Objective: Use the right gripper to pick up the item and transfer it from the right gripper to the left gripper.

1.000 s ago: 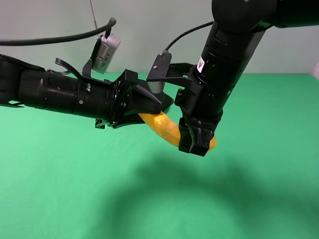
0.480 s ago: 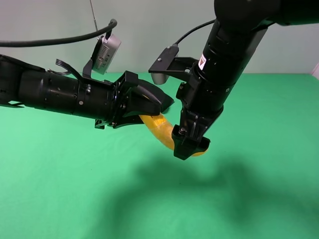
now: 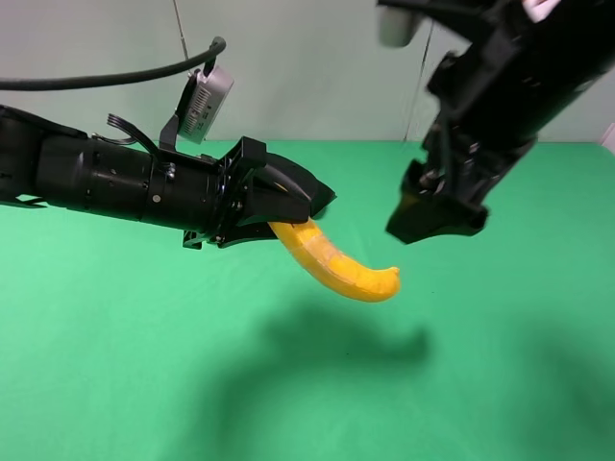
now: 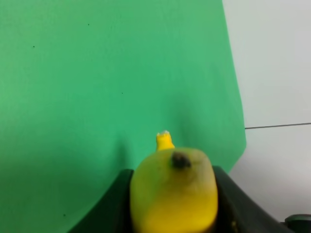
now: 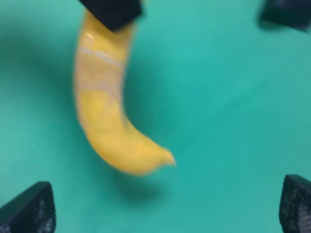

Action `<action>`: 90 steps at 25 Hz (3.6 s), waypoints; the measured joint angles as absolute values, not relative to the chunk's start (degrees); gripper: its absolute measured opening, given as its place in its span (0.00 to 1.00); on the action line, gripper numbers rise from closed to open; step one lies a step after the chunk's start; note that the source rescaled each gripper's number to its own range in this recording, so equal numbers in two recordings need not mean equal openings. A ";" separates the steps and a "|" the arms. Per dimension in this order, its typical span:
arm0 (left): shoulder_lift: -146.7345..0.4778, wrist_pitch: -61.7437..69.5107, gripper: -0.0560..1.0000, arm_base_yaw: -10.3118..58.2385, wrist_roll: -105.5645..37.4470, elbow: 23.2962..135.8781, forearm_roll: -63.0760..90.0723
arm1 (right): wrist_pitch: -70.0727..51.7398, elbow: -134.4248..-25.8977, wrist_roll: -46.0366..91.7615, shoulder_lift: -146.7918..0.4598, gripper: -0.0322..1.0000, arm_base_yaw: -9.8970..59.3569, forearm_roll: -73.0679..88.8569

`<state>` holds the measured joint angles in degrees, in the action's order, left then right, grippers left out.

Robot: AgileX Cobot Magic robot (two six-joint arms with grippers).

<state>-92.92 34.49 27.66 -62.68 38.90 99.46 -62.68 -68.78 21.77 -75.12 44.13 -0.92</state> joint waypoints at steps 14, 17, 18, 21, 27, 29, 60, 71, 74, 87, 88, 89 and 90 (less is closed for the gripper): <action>-92.92 34.62 0.05 27.66 -62.68 38.90 99.46 | -69.40 -57.77 10.25 -48.91 1.00 44.13 -2.59; -92.92 34.62 0.05 27.66 -62.68 38.90 99.46 | -68.42 -51.49 8.22 -39.55 1.00 44.13 -2.59; -92.92 34.62 0.05 27.66 -62.68 38.90 99.46 | -67.78 -49.64 7.47 -36.05 1.00 44.13 -2.59; -92.92 34.62 0.05 27.66 -62.68 38.90 99.46 | -65.89 -45.33 5.03 -26.91 1.00 44.13 -2.59; -92.92 34.62 0.05 27.66 -62.68 38.90 99.46 | -62.39 -39.62 1.21 -12.05 1.00 44.13 -2.64; -92.92 34.62 0.05 27.66 -62.68 38.90 99.46 | -60.64 -37.70 1.10 -8.83 1.00 44.13 -2.64; -92.92 34.09 0.05 27.66 -62.68 38.90 99.46 | -57.92 -27.94 0.35 0.29 1.00 31.39 -2.48; -91.50 37.16 0.05 16.76 -62.31 38.90 97.05 | -57.92 -27.94 0.32 0.29 1.00 24.86 -2.48; -89.04 37.33 0.05 11.92 -59.81 39.28 91.60 | -57.92 -27.94 0.32 0.29 1.00 24.86 -2.48; -80.33 43.16 0.05 2.65 -19.13 54.37 31.40 | -57.99 -27.94 0.32 0.29 1.00 24.86 -2.48; -80.25 43.38 0.05 2.65 -16.15 55.64 26.85 | -57.99 -27.94 0.32 0.29 1.00 24.86 -2.48; -80.20 43.43 0.05 2.58 -13.98 56.72 22.81 | -57.99 -27.94 0.32 0.29 1.00 24.86 -2.48; -80.20 43.37 0.05 2.58 -11.87 57.42 19.29 | -57.99 -27.94 0.32 0.29 1.00 24.86 -2.48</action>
